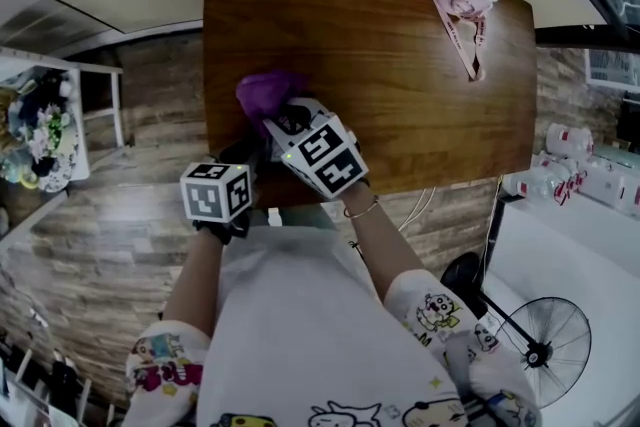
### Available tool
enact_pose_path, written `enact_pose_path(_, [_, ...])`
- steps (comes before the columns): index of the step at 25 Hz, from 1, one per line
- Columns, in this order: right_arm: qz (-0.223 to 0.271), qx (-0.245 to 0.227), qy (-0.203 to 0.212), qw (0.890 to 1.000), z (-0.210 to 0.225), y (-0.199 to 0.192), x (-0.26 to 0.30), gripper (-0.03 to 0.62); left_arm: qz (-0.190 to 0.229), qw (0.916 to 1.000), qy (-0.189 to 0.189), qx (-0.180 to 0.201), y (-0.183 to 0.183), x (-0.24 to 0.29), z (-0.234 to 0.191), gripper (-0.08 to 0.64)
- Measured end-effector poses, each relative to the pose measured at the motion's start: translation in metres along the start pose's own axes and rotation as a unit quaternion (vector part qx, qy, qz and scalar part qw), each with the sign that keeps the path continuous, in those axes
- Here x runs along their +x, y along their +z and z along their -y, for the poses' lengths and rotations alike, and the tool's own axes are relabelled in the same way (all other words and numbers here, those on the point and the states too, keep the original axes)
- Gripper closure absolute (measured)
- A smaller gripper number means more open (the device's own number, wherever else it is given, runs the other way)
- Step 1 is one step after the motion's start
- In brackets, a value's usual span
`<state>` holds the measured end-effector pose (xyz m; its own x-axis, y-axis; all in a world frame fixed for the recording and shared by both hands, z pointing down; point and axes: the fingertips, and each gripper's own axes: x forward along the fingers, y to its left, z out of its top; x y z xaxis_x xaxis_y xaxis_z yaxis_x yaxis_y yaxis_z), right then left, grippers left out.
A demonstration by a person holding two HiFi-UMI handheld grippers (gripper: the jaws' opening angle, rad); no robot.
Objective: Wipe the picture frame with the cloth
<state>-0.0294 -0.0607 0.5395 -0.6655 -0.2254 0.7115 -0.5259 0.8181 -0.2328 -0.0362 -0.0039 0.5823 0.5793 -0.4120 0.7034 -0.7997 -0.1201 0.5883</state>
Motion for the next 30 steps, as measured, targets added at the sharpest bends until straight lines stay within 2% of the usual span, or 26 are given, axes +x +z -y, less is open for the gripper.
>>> enact_pose_path(9, [-0.044,0.006,-0.002,0.999,0.013,-0.02,0.013,0.545,-0.002,1.0,-0.005,-0.006,0.0,-0.001,-0.001,0.488])
enact_pose_path(12, [-0.054,-0.006,-0.006,0.999,0.015,-0.024,0.012,0.545,-0.002,0.9999,-0.006,-0.011,0.0,-0.001,-0.002,0.488])
enact_pose_path(17, [-0.077,-0.035,-0.018,0.996,0.019,-0.03,0.008,0.545,-0.008,0.9996,-0.008,-0.025,0.0,0.0,-0.003,0.489])
enact_pose_path(30, [-0.095,-0.035,-0.059,0.993,0.04,-0.051,-0.024,0.545,-0.007,0.9959,-0.034,-0.083,0.001,0.001,-0.004,0.495])
